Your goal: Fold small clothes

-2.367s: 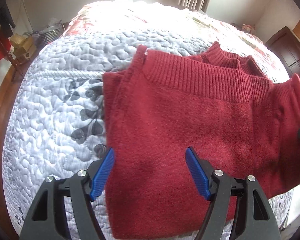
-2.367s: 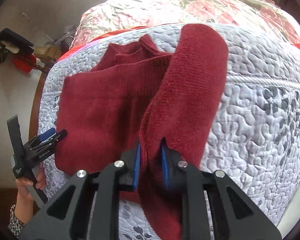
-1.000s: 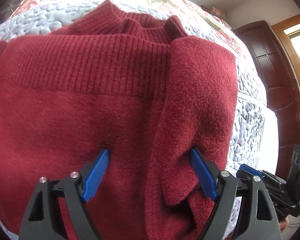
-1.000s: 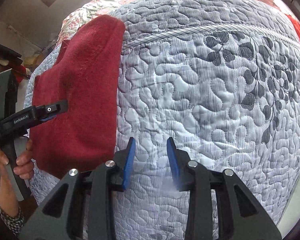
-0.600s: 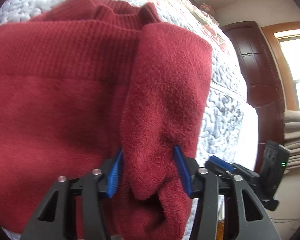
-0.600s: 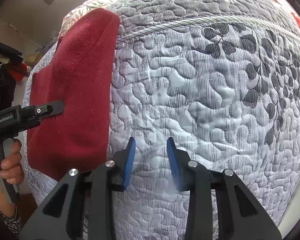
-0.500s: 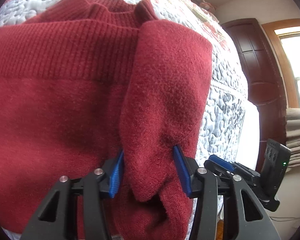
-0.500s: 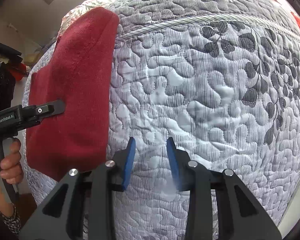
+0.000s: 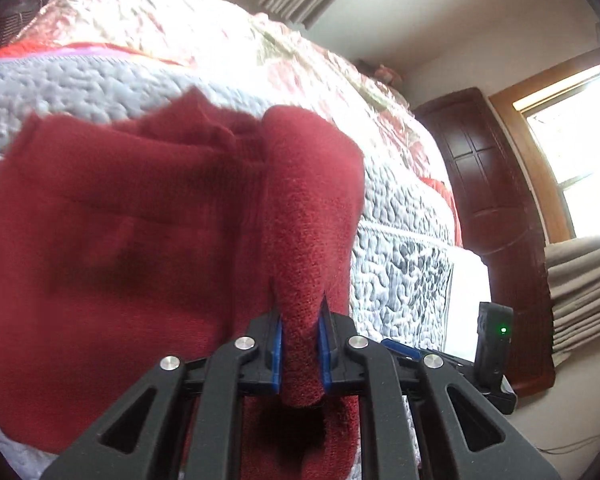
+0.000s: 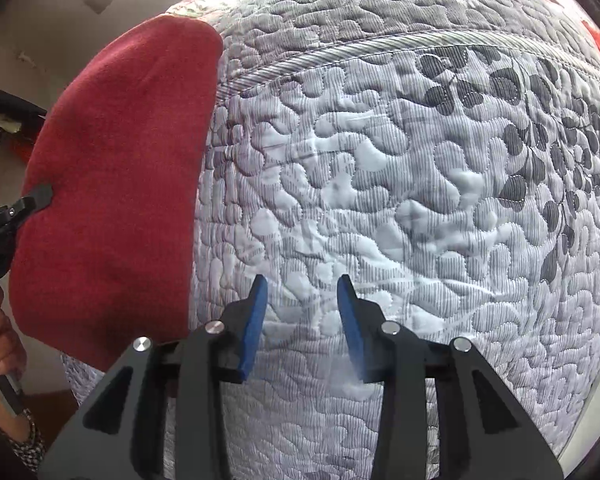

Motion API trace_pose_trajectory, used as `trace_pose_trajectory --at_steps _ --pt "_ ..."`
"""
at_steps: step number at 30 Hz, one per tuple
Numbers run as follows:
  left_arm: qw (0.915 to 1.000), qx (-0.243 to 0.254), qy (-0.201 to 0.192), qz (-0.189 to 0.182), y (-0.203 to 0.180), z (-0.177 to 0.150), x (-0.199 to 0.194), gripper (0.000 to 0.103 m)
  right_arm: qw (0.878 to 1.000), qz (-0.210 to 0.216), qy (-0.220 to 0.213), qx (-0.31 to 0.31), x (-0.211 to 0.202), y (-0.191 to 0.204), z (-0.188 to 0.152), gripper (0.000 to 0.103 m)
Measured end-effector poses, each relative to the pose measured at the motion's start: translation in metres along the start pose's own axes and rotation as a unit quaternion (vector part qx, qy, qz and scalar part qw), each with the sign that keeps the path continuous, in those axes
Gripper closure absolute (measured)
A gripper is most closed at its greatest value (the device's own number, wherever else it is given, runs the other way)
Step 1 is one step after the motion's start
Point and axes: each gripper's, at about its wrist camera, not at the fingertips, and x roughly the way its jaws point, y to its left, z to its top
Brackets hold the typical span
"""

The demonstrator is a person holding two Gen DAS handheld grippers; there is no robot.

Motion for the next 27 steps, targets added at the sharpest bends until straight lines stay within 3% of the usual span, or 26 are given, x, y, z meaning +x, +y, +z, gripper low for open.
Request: trace_pose_trajectory --at_steps 7,13,16,20,25,27 --pt "0.9977 -0.004 -0.047 0.048 0.045 0.013 -0.070 0.090 1.000 0.010 0.001 -0.029 0.008 0.037 0.003 0.066" --pt "0.9925 -0.034 -0.068 0.096 0.122 0.019 -0.133 0.089 0.998 0.016 0.007 -0.063 0.021 0.078 0.007 0.064" --pt "0.9904 -0.052 -0.051 0.117 0.157 0.012 -0.134 0.089 0.997 0.021 0.012 -0.078 0.027 0.095 0.006 0.064" --pt "0.9888 -0.096 -0.019 0.113 0.194 -0.006 -0.108 0.089 0.995 0.024 0.021 -0.094 0.037 0.118 0.002 0.062" --pt "0.9872 -0.107 -0.008 0.117 0.208 -0.016 -0.087 0.088 0.993 0.033 0.030 -0.107 0.048 0.140 -0.002 0.052" --pt "0.9872 -0.111 -0.009 0.114 0.208 -0.016 -0.090 0.083 0.992 0.038 0.038 -0.116 0.051 0.150 -0.006 0.049"
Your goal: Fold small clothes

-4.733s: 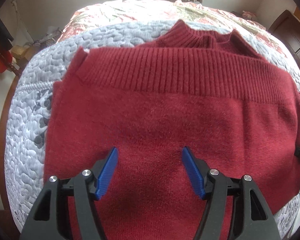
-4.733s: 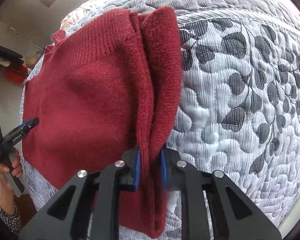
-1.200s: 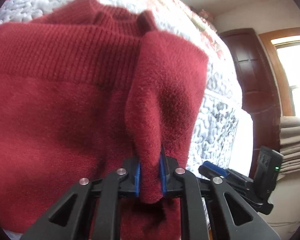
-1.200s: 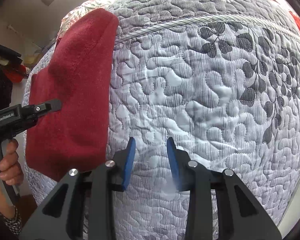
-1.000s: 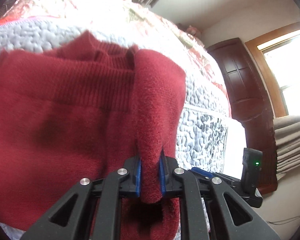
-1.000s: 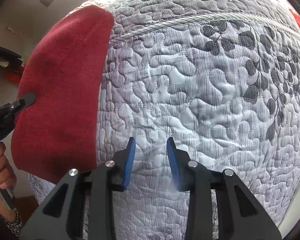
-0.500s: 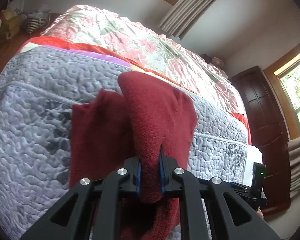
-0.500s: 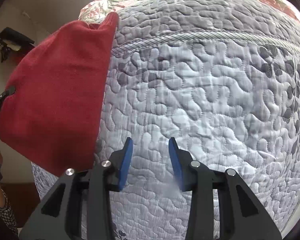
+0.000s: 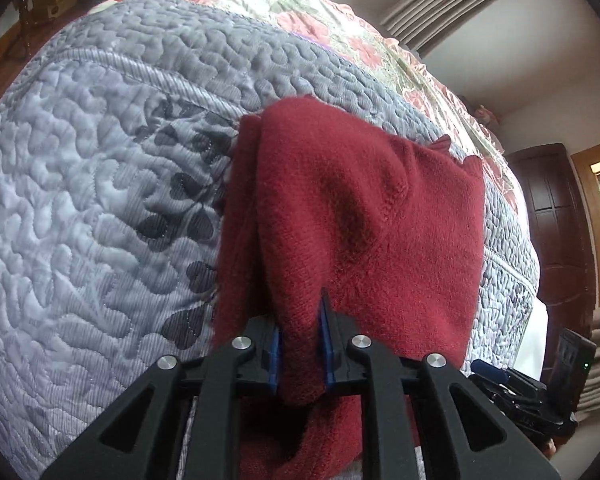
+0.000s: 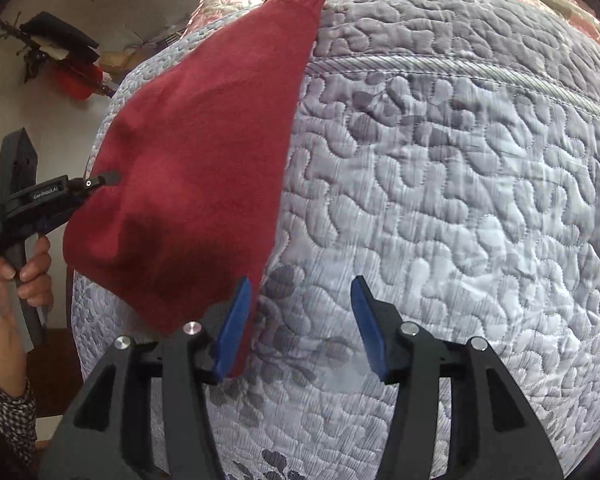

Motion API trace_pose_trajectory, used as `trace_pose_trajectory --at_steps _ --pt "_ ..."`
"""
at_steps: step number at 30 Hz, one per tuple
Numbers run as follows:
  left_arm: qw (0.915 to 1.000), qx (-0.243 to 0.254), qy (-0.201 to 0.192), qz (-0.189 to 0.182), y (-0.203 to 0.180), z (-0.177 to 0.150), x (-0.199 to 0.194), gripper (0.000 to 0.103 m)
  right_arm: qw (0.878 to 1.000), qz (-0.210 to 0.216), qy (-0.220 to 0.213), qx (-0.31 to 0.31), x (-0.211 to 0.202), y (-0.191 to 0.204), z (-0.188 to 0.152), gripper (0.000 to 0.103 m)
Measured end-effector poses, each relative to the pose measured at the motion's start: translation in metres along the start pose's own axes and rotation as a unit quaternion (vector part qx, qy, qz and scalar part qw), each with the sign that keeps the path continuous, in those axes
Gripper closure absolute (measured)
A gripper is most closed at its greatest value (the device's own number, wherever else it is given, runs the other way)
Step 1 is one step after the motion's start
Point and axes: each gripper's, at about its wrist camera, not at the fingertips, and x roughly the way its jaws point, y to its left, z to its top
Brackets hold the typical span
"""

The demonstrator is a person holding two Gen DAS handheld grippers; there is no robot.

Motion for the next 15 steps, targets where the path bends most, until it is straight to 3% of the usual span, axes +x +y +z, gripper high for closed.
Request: trace_pose_trajectory --at_steps 2,4,8,13,14,15 --pt "1.0000 0.002 -0.004 0.006 0.001 -0.003 -0.013 0.076 1.000 -0.004 0.008 -0.011 0.002 0.009 -0.004 0.040" --pt "0.9995 0.017 -0.013 0.022 -0.001 -0.008 -0.030 0.062 1.000 -0.006 0.016 -0.024 0.005 0.019 -0.009 0.036" --pt "0.9987 0.045 -0.008 0.023 -0.006 -0.032 -0.051 0.044 0.999 0.019 0.029 -0.020 0.015 0.029 -0.023 0.034" --pt "0.9968 0.069 0.016 0.037 -0.012 -0.060 -0.041 0.045 0.998 0.027 0.044 0.023 0.035 0.031 -0.029 0.038" --pt "0.9962 0.070 0.020 0.047 -0.012 -0.063 -0.035 0.047 0.997 0.040 0.050 0.034 0.038 0.029 -0.029 0.046" --pt "0.9959 0.068 0.024 0.054 -0.010 -0.064 -0.030 0.057 0.996 0.049 0.056 0.043 0.042 0.028 -0.029 0.049"
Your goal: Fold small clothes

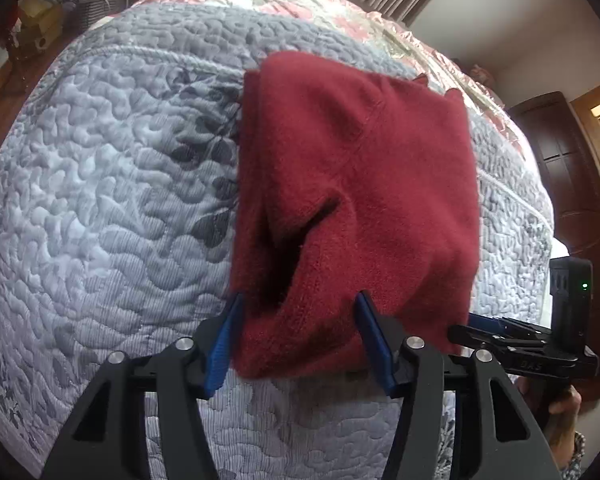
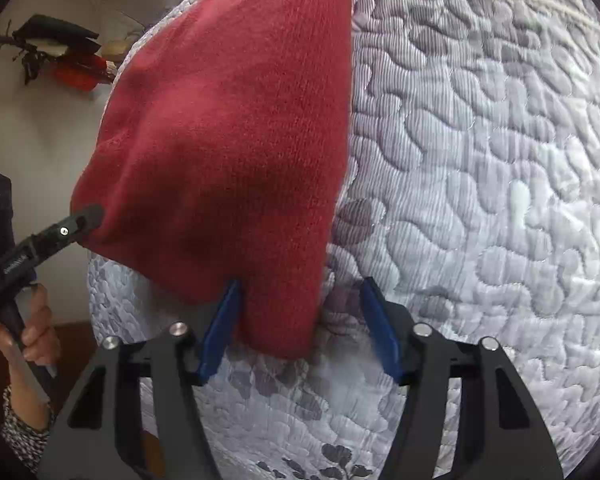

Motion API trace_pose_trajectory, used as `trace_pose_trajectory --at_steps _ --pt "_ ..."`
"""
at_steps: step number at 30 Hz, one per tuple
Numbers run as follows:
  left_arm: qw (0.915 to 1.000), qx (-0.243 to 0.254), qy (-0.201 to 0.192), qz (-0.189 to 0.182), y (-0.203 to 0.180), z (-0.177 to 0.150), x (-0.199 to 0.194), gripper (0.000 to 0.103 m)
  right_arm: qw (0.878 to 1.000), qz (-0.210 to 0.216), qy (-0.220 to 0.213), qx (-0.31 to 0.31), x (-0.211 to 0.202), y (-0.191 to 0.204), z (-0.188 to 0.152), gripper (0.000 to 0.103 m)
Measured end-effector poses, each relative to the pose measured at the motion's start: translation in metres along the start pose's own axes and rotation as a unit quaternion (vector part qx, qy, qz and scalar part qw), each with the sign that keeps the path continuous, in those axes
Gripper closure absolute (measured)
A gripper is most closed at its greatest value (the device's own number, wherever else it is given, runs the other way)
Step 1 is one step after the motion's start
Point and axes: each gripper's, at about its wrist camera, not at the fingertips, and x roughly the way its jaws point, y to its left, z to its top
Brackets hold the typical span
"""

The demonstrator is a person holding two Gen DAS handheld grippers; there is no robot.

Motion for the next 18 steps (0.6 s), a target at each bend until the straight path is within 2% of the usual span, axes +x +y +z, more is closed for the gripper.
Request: trace_pose_trajectory --at_steps 1,3,5,7,9,14,18 --pt "1.0000 -0.002 0.006 -0.001 0.002 0.000 0.005 0.063 1.000 0.004 0.004 0.007 0.004 0.002 0.000 0.053" --pt "0.9996 -0.015 0.017 -0.013 0.008 0.001 0.011 0.081 1.000 0.019 0.006 0.006 0.001 0.005 0.000 0.072" --pt "0.9977 -0.040 0.024 -0.048 0.015 0.003 0.007 0.088 1.000 0.019 -0.005 -0.009 -0.009 0.013 -0.005 0.087" --pt "0.9944 -0.056 0.019 -0.088 0.021 0.003 -0.003 0.091 0.999 0.021 -0.020 -0.026 -0.025 0.018 -0.007 0.090" --pt "0.9935 -0.057 0.014 -0.098 0.026 0.001 -0.008 0.091 0.999 0.015 -0.030 -0.037 -0.038 0.021 -0.010 0.094" --pt "0.9958 -0.051 0.037 -0.066 0.039 -0.008 0.023 0.091 0.999 -0.039 0.000 -0.036 -0.014 0.008 -0.016 0.100" --pt "0.9972 -0.041 0.036 -0.051 0.036 -0.007 0.033 0.088 0.998 -0.044 0.007 -0.038 -0.003 0.009 -0.013 0.100"
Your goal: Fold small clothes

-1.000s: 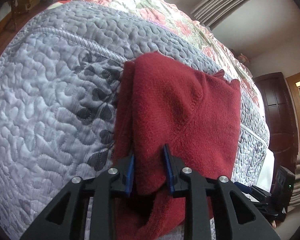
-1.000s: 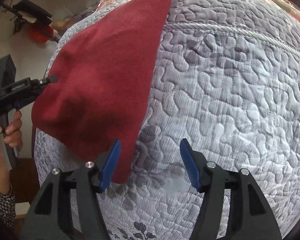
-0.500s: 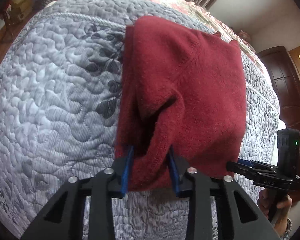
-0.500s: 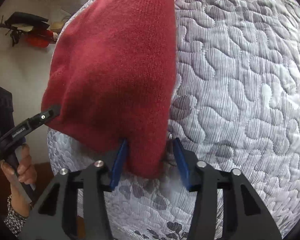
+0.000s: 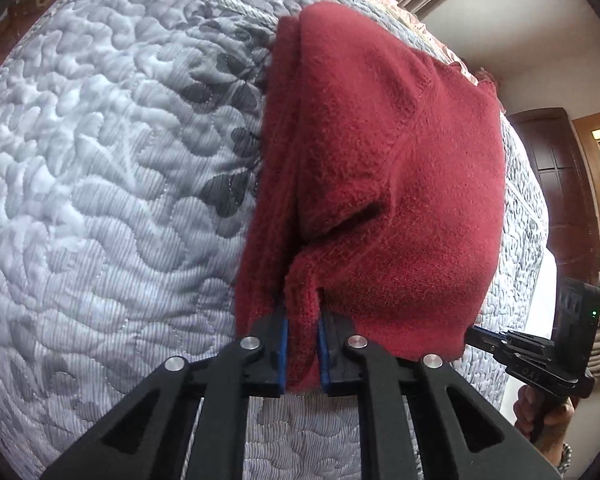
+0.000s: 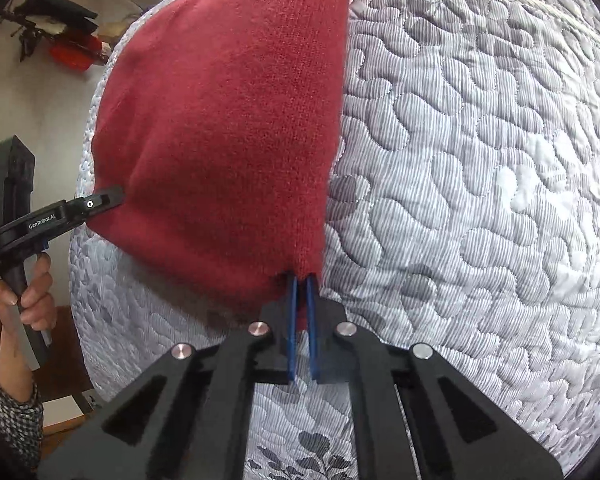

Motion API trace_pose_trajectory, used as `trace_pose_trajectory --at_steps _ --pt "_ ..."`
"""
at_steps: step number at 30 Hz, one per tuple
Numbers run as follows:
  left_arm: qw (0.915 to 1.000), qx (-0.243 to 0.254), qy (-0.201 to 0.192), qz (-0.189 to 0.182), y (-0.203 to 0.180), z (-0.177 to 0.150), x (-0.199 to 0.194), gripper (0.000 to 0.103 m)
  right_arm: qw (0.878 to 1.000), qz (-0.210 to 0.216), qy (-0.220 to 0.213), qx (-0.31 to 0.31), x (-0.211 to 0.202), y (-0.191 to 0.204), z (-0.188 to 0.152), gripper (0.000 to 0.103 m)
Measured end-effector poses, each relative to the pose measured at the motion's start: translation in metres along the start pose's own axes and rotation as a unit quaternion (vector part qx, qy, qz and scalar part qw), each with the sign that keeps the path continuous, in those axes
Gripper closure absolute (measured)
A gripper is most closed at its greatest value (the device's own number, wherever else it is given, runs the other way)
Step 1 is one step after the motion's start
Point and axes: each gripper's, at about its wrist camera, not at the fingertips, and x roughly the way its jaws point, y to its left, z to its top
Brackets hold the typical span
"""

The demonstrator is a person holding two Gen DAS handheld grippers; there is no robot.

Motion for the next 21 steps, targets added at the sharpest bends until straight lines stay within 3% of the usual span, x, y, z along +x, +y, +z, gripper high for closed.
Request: trace_pose_trajectory --at_steps 2,4,6,10,17,19,20,21 --pt "0.9999 0.011 -0.001 0.001 -0.009 0.001 -0.007 0.086 1.000 0.000 0.001 -0.004 -0.006 0.003 0.003 0.094" --pt "0.9999 0.015 -0.003 -0.005 -0.014 0.005 -0.018 0.077 1.000 0.003 -0.012 -0.007 -0.019 0.000 0.009 0.083" --pt "0.9995 0.016 -0.019 -0.020 -0.016 0.015 -0.036 0.051 0.999 -0.002 -0.031 -0.011 -0.034 -0.004 0.018 0.072" --pt "0.9984 0.019 -0.052 -0.009 -0.016 0.053 -0.049 0.045 0.998 -0.014 -0.063 -0.010 -0.053 -0.014 0.046 0.071" --pt "0.9990 -0.018 -0.041 -0.006 -0.009 0.134 -0.008 0.045 0.995 -0.053 -0.080 -0.018 -0.049 -0.012 0.097 0.065" --pt "0.9988 -0.024 -0.036 -0.021 -0.013 0.141 0.002 0.055 0.995 -0.058 -0.075 -0.023 -0.041 -0.009 0.103 0.065" --pt "0.9986 -0.024 -0.033 -0.033 -0.016 0.143 0.006 0.073 0.995 -0.059 -0.074 -0.025 -0.037 -0.007 0.104 0.065" --pt "0.9987 -0.024 -0.033 -0.032 -0.024 0.144 0.010 0.081 0.995 -0.061 -0.075 -0.028 -0.035 -0.005 0.104 0.065"
